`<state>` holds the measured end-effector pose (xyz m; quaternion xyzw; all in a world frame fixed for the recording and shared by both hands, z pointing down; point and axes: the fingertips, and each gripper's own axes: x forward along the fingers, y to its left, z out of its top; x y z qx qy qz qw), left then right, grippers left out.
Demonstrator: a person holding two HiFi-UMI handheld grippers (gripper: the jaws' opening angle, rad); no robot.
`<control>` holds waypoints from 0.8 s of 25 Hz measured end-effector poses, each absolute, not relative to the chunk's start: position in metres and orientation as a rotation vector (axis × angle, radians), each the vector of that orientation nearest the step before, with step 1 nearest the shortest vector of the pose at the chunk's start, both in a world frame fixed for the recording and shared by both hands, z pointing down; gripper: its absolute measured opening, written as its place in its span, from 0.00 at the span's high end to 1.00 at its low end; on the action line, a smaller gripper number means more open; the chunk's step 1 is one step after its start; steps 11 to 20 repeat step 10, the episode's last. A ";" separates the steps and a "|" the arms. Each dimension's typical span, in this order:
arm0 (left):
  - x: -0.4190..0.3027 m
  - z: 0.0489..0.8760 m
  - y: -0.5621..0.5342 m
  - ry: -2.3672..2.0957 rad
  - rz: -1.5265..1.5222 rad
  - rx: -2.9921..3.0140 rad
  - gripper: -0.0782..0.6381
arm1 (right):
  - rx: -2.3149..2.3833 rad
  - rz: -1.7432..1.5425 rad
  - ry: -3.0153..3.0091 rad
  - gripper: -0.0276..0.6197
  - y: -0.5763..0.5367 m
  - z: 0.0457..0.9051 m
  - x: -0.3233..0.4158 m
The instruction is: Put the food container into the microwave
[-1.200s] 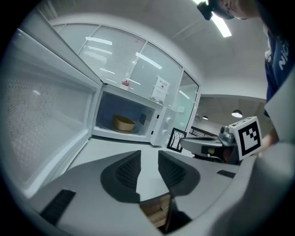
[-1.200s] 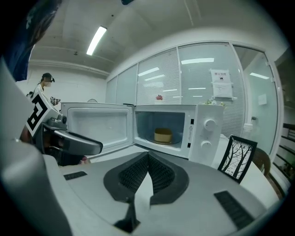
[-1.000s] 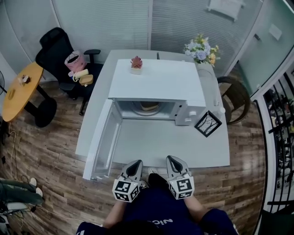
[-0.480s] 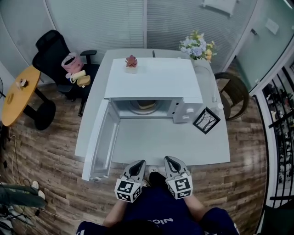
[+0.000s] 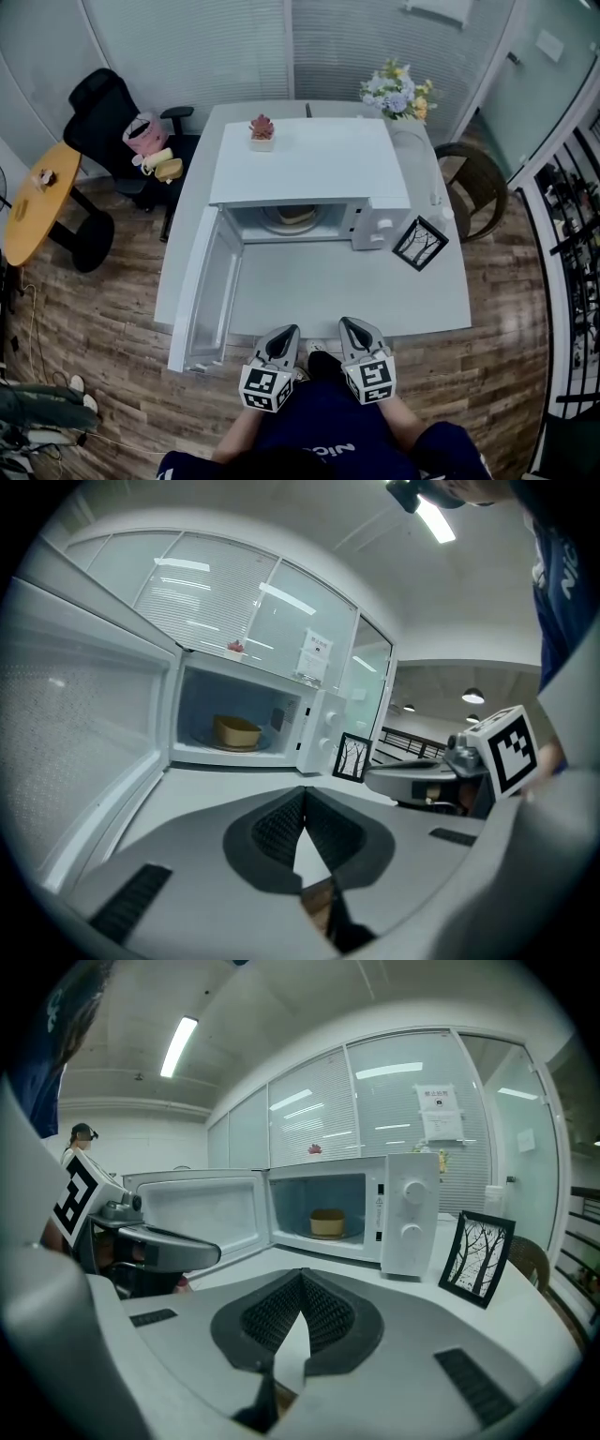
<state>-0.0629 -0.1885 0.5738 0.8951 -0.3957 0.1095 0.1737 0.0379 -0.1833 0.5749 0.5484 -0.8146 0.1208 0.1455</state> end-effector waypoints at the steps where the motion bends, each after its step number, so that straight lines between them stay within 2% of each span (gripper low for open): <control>1: -0.061 0.574 -0.188 -1.115 0.314 2.544 0.89 | 1.578 0.345 -2.345 0.94 -0.183 0.575 0.037; 20: -0.059 0.574 -0.192 -1.108 0.315 2.552 0.89 | 1.674 0.279 -2.284 0.94 -0.187 0.573 0.048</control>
